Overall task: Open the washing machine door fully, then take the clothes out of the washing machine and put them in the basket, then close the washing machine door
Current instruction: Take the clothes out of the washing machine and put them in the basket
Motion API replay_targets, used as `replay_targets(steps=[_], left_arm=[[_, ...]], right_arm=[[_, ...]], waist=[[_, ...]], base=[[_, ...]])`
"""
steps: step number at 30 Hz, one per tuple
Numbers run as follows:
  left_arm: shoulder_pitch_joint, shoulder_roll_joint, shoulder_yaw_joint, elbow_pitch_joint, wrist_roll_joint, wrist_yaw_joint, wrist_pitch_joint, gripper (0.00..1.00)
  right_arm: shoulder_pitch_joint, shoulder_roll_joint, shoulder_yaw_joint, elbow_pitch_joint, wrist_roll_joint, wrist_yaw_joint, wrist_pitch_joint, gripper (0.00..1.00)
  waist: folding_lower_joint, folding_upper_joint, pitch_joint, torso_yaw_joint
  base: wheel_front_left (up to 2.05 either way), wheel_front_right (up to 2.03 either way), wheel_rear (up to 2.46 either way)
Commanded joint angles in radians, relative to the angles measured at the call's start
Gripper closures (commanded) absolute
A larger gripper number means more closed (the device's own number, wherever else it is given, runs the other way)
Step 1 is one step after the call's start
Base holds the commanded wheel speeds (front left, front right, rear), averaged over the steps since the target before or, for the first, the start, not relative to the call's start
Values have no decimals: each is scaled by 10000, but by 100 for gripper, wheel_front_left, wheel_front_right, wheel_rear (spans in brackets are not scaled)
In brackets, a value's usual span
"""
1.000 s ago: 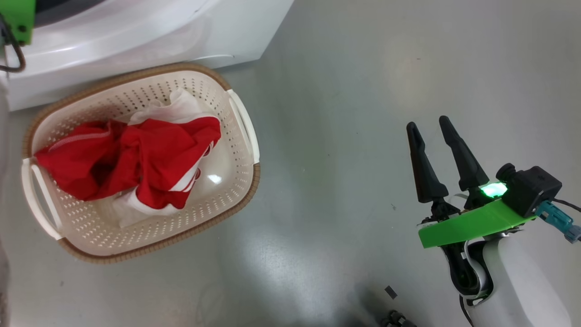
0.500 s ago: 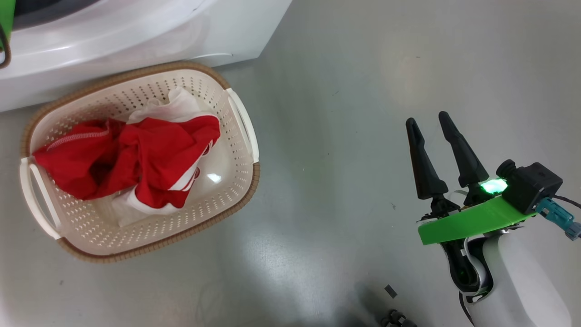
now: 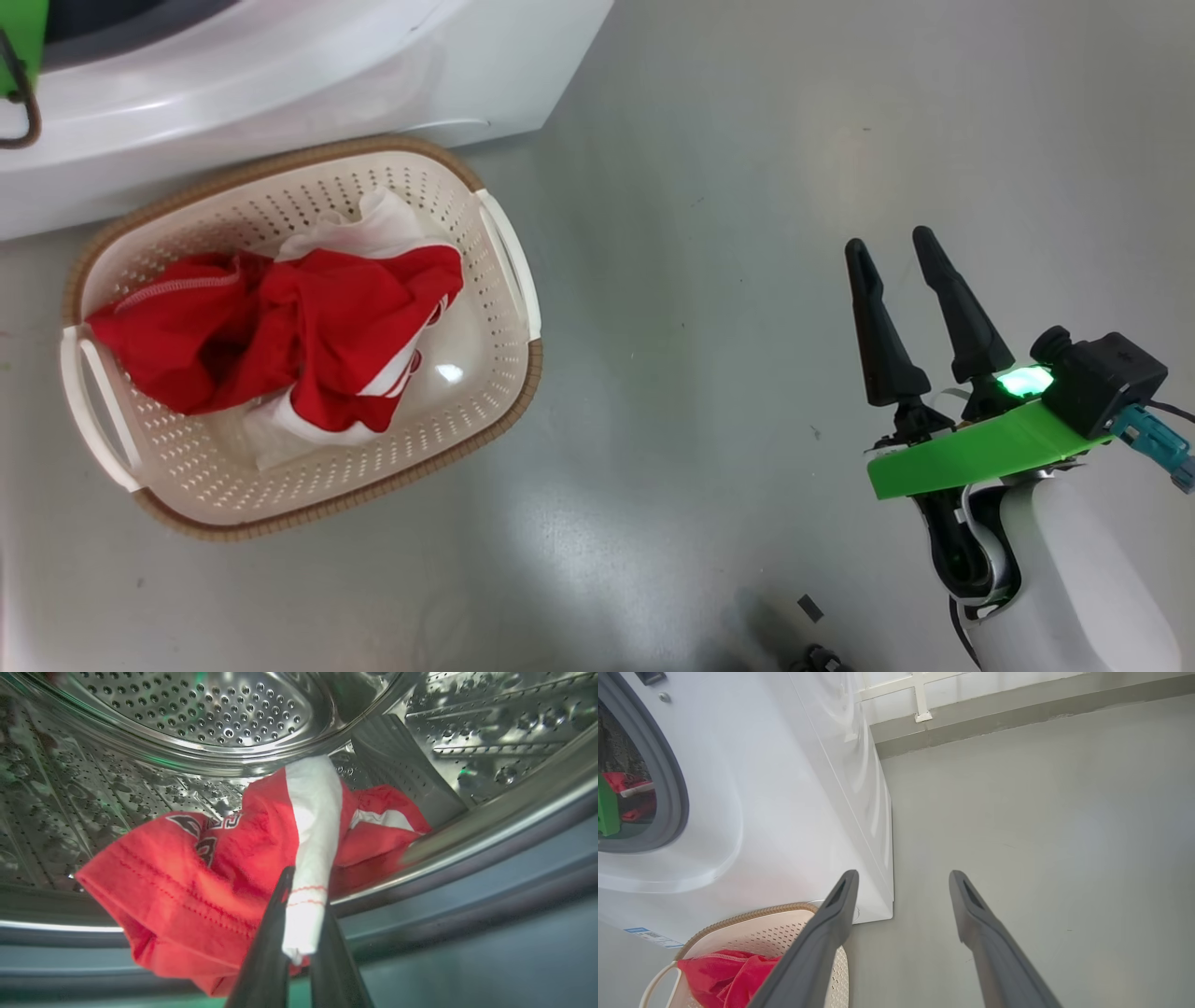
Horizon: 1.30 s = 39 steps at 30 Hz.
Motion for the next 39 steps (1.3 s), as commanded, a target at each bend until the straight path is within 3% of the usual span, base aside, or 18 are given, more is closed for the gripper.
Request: replay_targets(steps=[1, 13, 19, 34, 39], left_arm=[[-65, 283, 105, -182, -178, 136, -192, 100], [766, -300, 1072, -439, -1650, -38, -2235, 100], [1368, -479, 1381, -1071, -2139, -184, -2564, 100], [4633, -1249, 2317, -6001, -2971, -618, -2586, 100], [5943, -1630, 2586, -7755, -2768, -836, -2587, 100]], right_arm=[[110, -3, 154, -188, 33, 2, -63, 0], [398, -3, -108, -148, -274, 2, -63, 0], [544, -16, -219, -117, -400, 2, -63, 0], [1073, -277, -616, -161, -542, 2, -63, 0], [1218, -322, -732, -184, -589, 2, -63, 0]], waist=[[0, -1, -74, 47], [0, -1, -727, 418], [0, -1, -1035, 577], [0, -1, -1839, 1170], [0, -1, -2046, 1345]], base=[[0, 0, 0], [0, 0, 0], [0, 0, 0], [0, 0, 0], [0, 0, 0]])
